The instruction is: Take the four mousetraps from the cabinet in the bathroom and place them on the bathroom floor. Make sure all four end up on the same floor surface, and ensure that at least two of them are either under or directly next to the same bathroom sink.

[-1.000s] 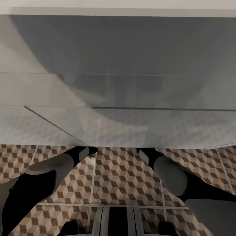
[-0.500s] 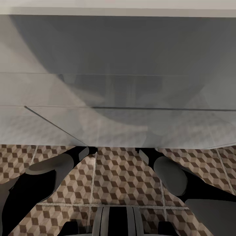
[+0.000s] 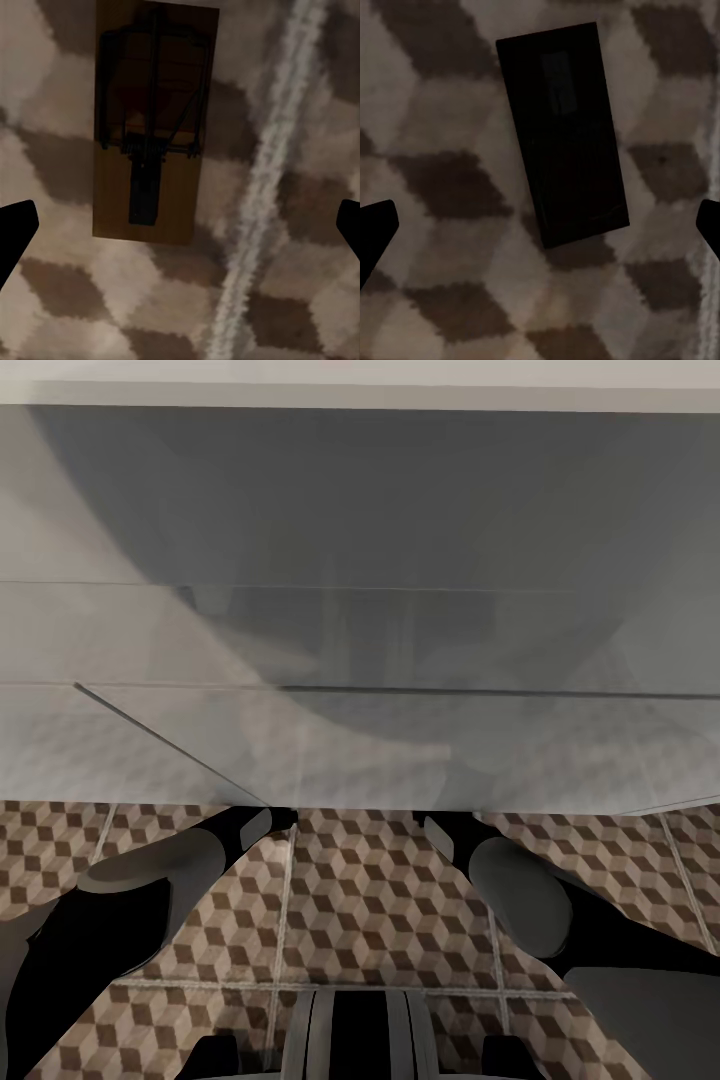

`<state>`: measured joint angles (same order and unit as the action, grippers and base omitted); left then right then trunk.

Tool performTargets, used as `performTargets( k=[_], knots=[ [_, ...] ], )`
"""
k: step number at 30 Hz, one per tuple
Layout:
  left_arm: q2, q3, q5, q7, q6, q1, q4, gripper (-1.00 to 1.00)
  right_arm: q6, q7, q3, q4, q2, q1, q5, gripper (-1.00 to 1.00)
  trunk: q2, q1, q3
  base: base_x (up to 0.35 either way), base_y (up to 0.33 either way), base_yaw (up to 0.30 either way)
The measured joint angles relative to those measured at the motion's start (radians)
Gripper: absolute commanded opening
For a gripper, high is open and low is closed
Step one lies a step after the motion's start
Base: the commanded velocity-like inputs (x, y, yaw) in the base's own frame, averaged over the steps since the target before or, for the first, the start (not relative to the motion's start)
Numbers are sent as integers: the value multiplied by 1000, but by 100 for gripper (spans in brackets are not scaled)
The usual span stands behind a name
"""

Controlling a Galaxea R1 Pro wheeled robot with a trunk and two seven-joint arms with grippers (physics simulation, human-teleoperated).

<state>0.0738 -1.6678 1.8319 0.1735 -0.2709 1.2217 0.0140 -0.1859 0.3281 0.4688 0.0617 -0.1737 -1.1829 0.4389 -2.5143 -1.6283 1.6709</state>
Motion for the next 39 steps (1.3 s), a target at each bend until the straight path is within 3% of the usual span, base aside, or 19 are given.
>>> performTargets(
  k=[11, 22, 39],
  knots=[
    [0, -1, -1, 0, 0, 0, 0, 100, 15, 0, -1, 2, 0, 1, 3, 100, 0, 0, 0, 0, 0, 0],
    [-1, -3, -2, -1, 0, 0, 0, 100, 120, -2, 6, -2, 0, -1, 3, 100, 0, 0, 0, 0, 0, 0],
    [0, 7, 3, -1, 0, 0, 2, 100, 131, -4, 7, -3, 0, -1, 3, 100, 0, 0, 0, 0, 0, 0]
  ],
)
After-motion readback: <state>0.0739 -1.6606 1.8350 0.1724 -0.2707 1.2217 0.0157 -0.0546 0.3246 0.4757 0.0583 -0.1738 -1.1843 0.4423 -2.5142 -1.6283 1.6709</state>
